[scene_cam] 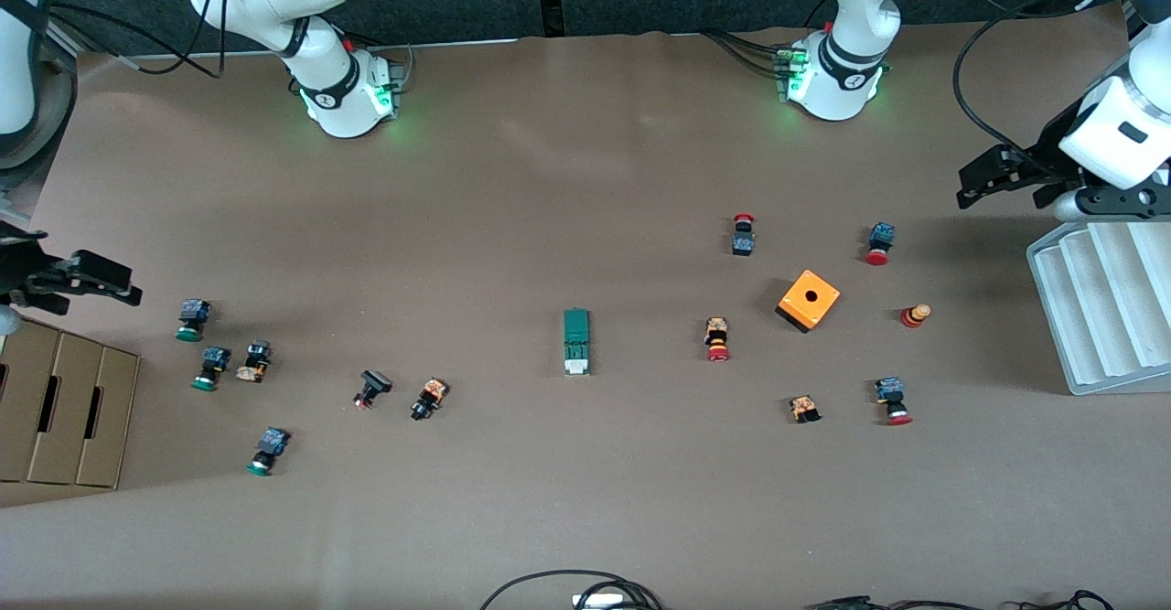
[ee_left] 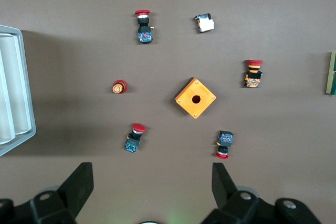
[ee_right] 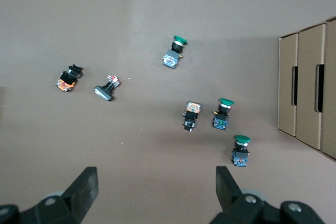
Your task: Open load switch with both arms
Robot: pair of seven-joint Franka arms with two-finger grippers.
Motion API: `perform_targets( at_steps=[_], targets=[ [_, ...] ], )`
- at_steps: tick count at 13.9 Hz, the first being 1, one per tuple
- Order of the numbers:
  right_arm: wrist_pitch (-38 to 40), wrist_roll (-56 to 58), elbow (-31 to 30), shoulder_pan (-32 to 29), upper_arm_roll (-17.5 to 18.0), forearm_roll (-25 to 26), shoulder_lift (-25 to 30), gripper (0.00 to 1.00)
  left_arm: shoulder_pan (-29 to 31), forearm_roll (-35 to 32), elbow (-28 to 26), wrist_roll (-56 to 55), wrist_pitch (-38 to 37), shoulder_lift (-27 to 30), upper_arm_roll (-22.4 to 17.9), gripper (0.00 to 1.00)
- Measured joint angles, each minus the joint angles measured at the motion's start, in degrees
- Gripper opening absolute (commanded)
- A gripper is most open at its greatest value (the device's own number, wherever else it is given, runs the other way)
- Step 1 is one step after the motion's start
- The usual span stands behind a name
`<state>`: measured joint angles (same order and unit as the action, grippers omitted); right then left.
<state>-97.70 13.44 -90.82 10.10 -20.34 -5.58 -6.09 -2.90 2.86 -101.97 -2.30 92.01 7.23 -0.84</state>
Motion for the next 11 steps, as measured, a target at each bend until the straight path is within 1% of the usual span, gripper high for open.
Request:
perform_targets(
  at_steps=[1, 2, 3, 4, 5, 6, 11],
  targets=[
    [0.0, 0.0, 0.0, -4.2, 4.6, 0.2, 0.0, 1.0, 0.0, 0.0, 0.0, 0.0, 0.0, 0.0, 0.0, 1.0],
    [0.0, 0.0, 0.0, -8.8, 10.0, 1.0, -0.1, 1.0, 0.0, 0.0, 0.0, 0.0, -0.1, 0.0, 0.0, 1.0],
    [0.0, 0.0, 0.0, -12.2, 14.6, 2.3, -0.1, 1.0, 0.1, 0.0, 0.0, 0.0, -0.1, 0.0, 0.0, 1.0],
    [0.0, -0.1, 0.0, -14.1, 17.3, 3.4, -0.1, 1.0, 0.1, 0.0, 0.0, 0.0, -0.1, 0.0, 0.0, 1.0],
    [-0.1, -0.2, 0.0, -14.7, 18.5, 4.0, -0.1, 1.0, 0.2, 0.0, 0.0, 0.0, -0.1, 0.0, 0.0, 1.0],
    [-0.1, -0.8, 0.0, -14.7, 18.8, 4.1, -0.1, 1.0, 0.3, 0.0, 0.0, 0.0, -0.2, 0.0, 0.0, 1.0],
    [-0.3, -6.3, 0.2, -14.7, 19.0, 4.1, 0.0, 1.0, 0.3, 0.0, 0.0, 0.0, -0.2, 0.0, 0.0, 1.0]
  ],
)
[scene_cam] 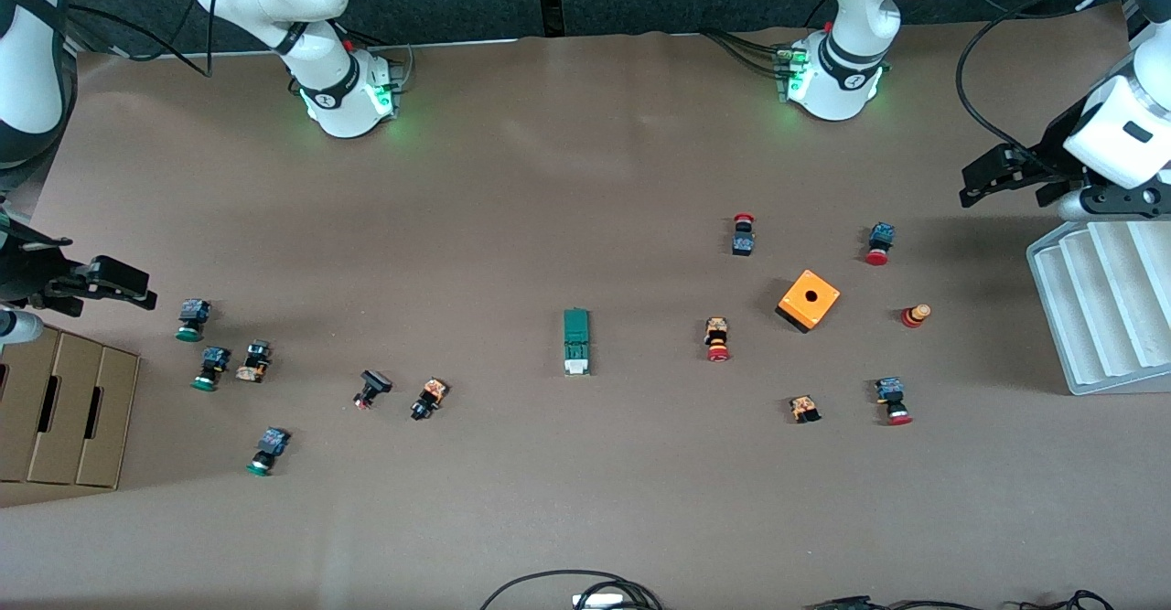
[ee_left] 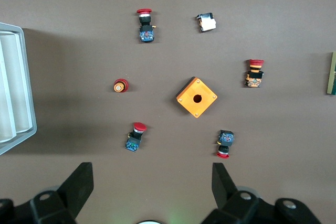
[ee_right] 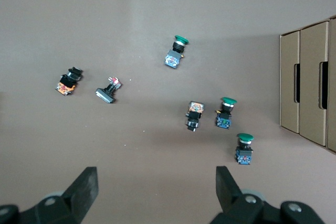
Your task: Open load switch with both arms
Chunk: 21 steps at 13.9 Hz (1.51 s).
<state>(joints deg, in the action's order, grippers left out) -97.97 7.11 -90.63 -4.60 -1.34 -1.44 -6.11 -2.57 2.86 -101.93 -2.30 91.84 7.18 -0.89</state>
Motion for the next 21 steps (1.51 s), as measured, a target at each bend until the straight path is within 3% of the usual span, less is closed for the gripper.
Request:
perform_targets(
  at_steps=[21],
  targets=[
    [2.9, -0.2, 2.2, -0.5, 0.5, 0.0, 0.2, 1.0, 0.0, 0.0, 0.0, 0.0, -0.2, -0.3, -0.8, 1.0]
  ],
)
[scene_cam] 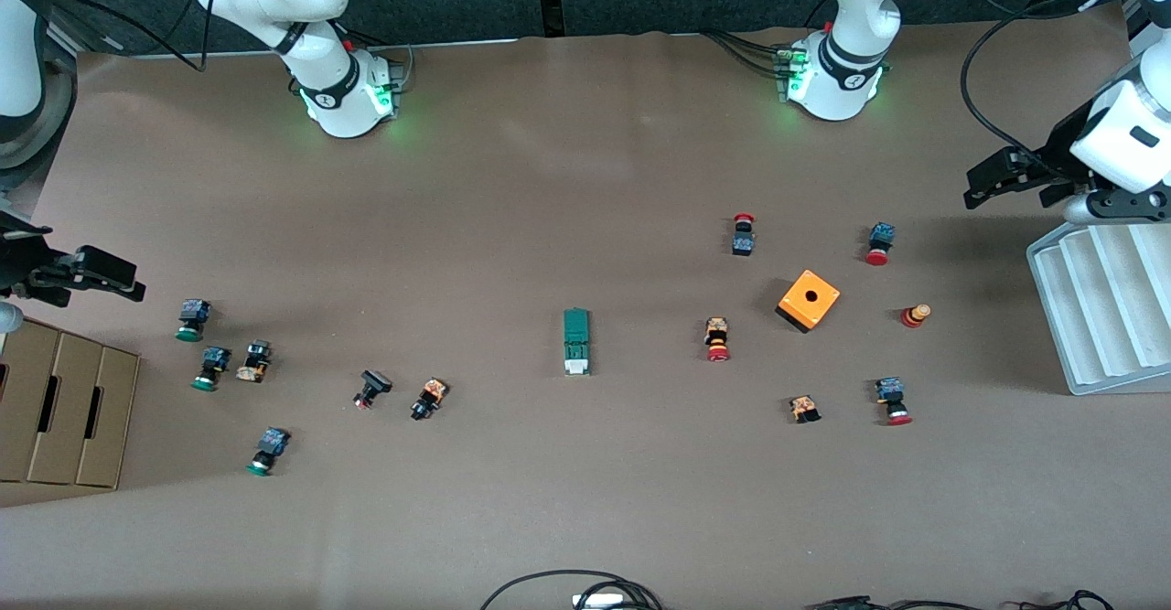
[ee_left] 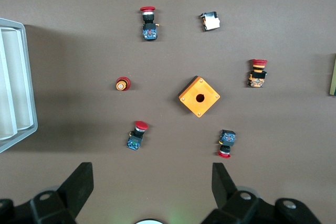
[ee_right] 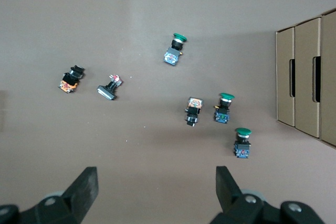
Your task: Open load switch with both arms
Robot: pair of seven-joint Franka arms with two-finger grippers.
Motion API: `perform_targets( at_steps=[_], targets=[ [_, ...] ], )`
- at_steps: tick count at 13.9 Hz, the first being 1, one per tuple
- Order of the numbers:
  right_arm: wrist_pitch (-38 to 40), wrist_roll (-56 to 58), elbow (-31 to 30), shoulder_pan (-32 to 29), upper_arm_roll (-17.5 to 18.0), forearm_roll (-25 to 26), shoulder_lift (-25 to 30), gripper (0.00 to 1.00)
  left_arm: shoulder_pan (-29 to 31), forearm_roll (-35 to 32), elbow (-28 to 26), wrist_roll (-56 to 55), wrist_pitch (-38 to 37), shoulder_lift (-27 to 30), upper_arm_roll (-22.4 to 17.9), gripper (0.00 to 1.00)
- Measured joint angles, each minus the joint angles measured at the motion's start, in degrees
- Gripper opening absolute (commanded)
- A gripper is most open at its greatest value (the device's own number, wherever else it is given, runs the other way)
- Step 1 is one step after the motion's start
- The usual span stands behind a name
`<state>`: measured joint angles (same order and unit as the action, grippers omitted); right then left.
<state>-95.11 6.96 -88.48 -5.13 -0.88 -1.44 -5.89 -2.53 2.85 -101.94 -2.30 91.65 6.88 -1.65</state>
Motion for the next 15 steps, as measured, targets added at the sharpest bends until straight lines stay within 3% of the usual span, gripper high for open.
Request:
perform_targets(
  at_steps=[15],
  targets=[
    [0.2, 0.0, -0.2, 0.0, 0.0, -0.7, -2.5, 1.0, 0.1, 0.0, 0.0, 0.0, -0.3, 0.1, -0.2, 1.0]
  ],
)
